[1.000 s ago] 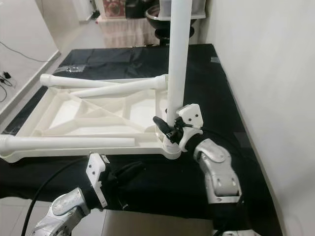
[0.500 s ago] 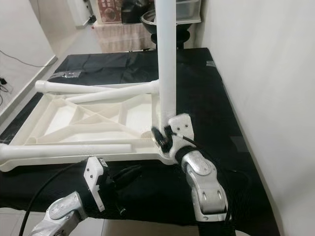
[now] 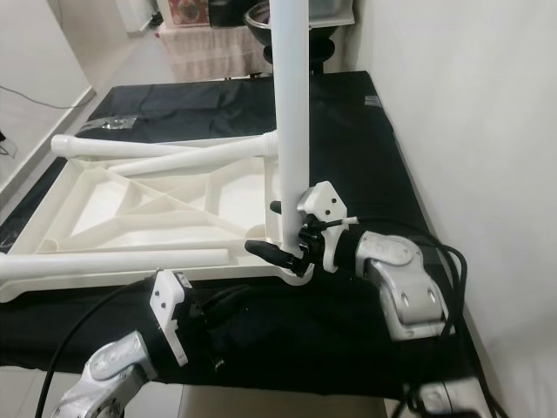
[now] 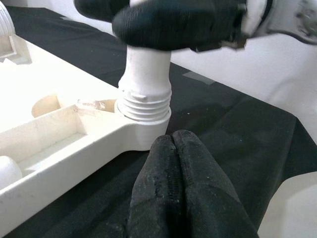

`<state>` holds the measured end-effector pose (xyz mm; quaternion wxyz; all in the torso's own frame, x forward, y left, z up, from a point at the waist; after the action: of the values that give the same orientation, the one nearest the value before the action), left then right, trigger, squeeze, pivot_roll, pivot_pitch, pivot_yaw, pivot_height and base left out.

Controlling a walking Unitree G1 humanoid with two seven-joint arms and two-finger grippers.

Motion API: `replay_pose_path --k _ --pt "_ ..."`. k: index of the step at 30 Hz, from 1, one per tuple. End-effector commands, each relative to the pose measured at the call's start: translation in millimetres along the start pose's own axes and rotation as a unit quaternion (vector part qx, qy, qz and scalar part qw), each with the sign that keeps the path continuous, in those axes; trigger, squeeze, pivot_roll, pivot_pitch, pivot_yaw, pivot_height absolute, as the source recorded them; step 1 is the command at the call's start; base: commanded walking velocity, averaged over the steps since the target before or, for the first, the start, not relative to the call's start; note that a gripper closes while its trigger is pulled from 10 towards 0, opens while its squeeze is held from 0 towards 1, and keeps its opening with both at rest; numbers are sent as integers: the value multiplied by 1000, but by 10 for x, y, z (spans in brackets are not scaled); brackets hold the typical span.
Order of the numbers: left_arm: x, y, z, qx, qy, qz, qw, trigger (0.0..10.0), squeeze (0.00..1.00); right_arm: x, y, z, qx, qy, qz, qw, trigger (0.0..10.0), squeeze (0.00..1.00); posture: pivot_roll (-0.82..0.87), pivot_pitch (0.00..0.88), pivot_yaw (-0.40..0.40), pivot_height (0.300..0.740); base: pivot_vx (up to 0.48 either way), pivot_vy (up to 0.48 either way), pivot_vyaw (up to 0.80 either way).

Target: Building children table

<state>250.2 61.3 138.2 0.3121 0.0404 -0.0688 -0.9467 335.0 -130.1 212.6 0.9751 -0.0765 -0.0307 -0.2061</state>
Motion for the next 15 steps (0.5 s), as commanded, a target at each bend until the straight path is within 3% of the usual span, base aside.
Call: replay_pose_path --k 1,3,4,15 --pt "13 -24 -36 -7 -2 3 1000 10000 0 -60 78 5 9 5 41 999 10000 0 27 144 63 740 0 0 0" --pt "13 -24 -36 -7 -2 3 1000 10000 0 -60 78 5 9 5 41 999 10000 0 27 144 63 740 0 0 0" --pt "19 -30 -38 -8 -3 3 1000 10000 0 -12 76 15 9 10 58 998 0 0 47 143 66 740 0 0 0" --pt "36 -34 -33 -8 -6 3 1000 10000 0 64 -44 -74 -2 22 71 997 0 0 35 153 68 740 0 0 0"
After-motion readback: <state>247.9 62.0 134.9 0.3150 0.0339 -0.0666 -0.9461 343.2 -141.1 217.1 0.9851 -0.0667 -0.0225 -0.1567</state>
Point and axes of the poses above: a point about 5 cm out from each wrist's last joint towards the gripper, its own y axis pointing out of the wrist towards the gripper, its own z axis along the axis of the wrist's last joint, x = y × z, the point moved 3 cm from there along y, pointing out of the wrist towards the gripper, and after that the axes turned 5 degrees about y, right-handed, at the moved point
